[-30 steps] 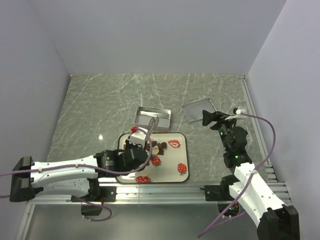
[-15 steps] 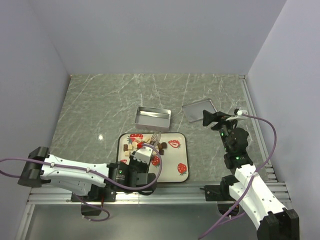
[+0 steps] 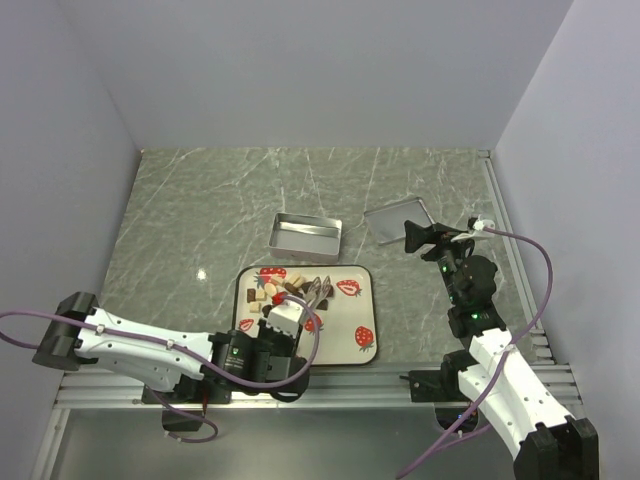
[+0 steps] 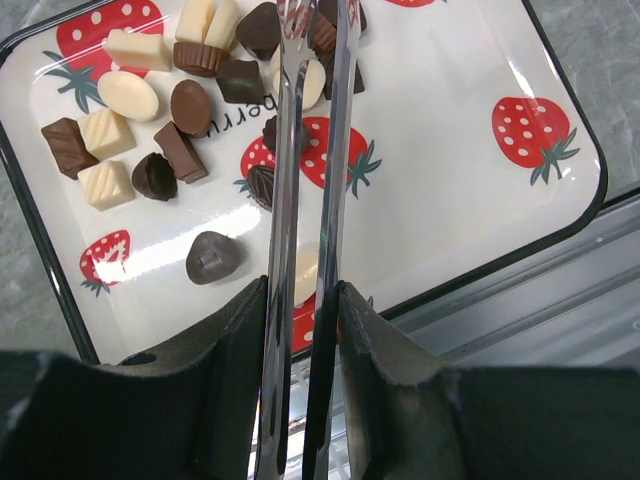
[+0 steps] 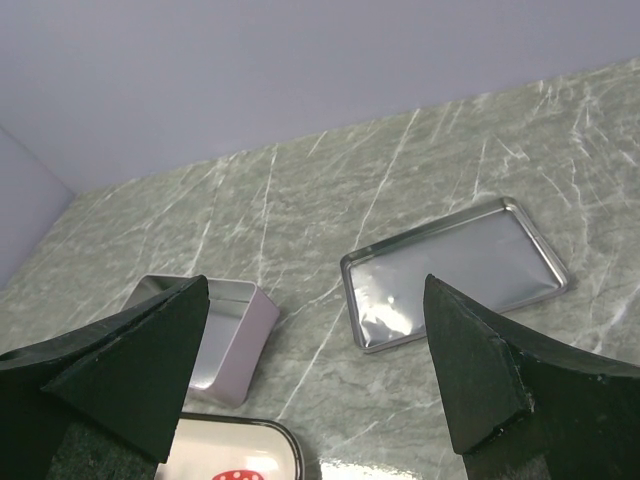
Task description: Pack the chocolate
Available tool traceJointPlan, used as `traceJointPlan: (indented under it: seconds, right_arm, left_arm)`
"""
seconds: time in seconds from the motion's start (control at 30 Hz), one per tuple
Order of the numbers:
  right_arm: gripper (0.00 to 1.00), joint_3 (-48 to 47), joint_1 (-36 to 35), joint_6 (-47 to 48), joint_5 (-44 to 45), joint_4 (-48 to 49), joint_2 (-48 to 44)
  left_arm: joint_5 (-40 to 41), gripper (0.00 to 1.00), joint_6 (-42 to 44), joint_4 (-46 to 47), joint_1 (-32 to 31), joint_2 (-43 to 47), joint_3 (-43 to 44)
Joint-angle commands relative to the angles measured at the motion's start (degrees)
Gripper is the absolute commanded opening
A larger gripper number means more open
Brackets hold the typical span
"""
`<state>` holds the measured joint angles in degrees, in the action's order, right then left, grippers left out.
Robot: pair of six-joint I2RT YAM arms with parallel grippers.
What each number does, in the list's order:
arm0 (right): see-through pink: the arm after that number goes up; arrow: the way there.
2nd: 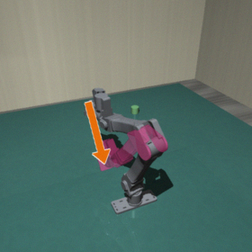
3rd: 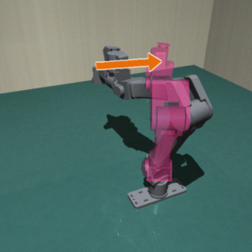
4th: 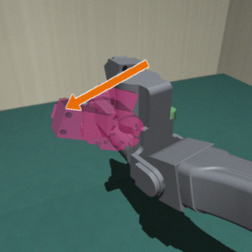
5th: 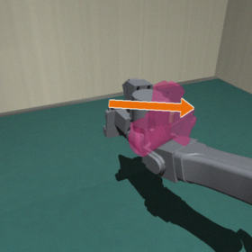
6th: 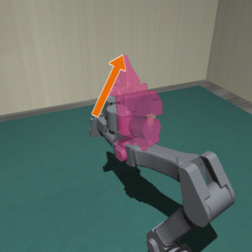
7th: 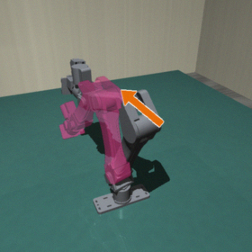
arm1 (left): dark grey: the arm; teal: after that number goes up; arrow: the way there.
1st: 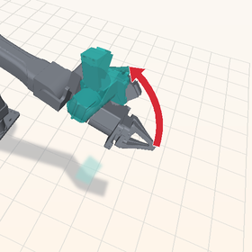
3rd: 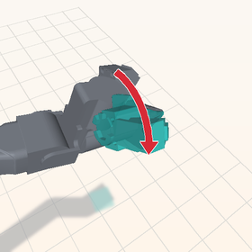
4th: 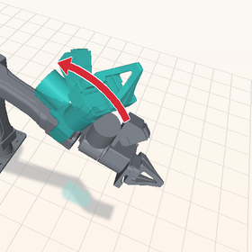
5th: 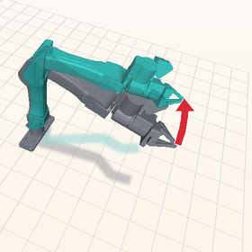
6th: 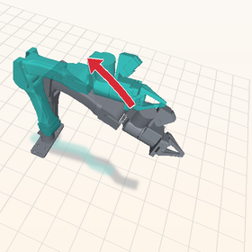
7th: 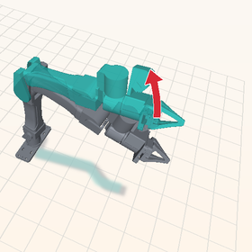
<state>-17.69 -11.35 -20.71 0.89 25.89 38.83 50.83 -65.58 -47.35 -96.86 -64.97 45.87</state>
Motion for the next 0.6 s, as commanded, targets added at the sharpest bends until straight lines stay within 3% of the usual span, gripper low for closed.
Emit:
traceJointPlan:
  seconds: [0.0,0.2,0.37,0.57]
  right_arm:
    - [0.94,-2.17,0.37,-0.3,-0.44,1.62,-0.16]
    - [0.94,-2.08,0.37,-0.38,-0.62,1.53,-0.33]
    - [0.94,-2.0,0.37,-0.56,-0.71,1.8,-0.24]
    - [0.94,-2.17,0.28,-0.47,-0.71,1.71,-0.07]
  left_arm:
    - [1.02,0.38,-2.35,-0.28,-0.44,0.11,0.89]
    - [2.34,0.39,-6.31,-4.86,-0.44,-3.24,2.74]
    - [1.29,0.39,-0.09,4.45,0.09,3.35,-2.35]
    - [-0.9,0.39,1.07,6.13,2.46,2.92,-3.06]
